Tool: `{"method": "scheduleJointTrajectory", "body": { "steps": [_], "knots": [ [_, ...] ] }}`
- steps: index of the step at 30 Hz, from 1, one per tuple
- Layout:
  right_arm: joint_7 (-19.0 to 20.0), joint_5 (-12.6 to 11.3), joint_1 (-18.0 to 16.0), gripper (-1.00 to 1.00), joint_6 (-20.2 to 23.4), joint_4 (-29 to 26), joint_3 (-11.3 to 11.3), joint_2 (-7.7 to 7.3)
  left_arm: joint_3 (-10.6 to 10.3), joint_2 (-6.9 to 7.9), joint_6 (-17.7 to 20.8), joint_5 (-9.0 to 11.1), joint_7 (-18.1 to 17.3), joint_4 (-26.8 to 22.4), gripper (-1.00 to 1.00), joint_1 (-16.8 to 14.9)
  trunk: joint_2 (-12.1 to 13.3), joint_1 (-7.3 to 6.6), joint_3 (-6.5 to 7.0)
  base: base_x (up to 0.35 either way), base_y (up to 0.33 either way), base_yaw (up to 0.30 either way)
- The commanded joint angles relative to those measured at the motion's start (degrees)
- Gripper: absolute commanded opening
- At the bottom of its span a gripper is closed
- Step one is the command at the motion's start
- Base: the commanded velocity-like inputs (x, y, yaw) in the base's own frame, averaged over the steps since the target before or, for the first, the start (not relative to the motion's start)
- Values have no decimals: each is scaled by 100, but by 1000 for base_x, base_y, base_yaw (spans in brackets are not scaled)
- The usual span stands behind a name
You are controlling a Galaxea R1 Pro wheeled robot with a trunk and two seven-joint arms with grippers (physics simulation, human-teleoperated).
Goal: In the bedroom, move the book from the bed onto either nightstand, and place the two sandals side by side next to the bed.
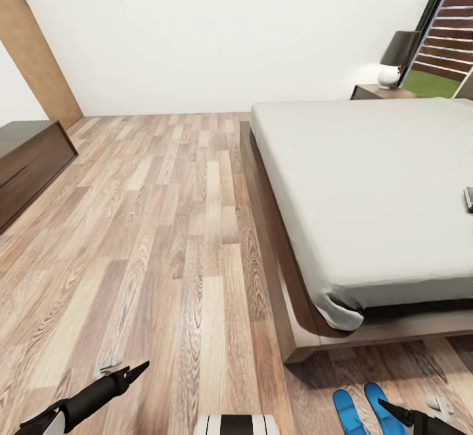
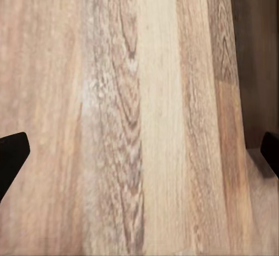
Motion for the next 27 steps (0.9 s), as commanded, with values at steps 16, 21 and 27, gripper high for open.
{"method": "scheduleJointTrajectory", "body": {
  "steps": [16,21,27],
  "knots": [
    [21,33,-3,100,13,3,-42,0,4,-13,10,21,-17,6,100,-3,20,-42,351,0,0,0],
    [21,33,-3,100,13,3,-42,0,4,-14,10,21,-16,6,100,-3,27,-55,462,0,0,0],
    [21,33,-3,100,13,3,-42,0,4,-14,10,21,-16,6,100,-3,35,-70,595,0,0,0]
  ]
}}
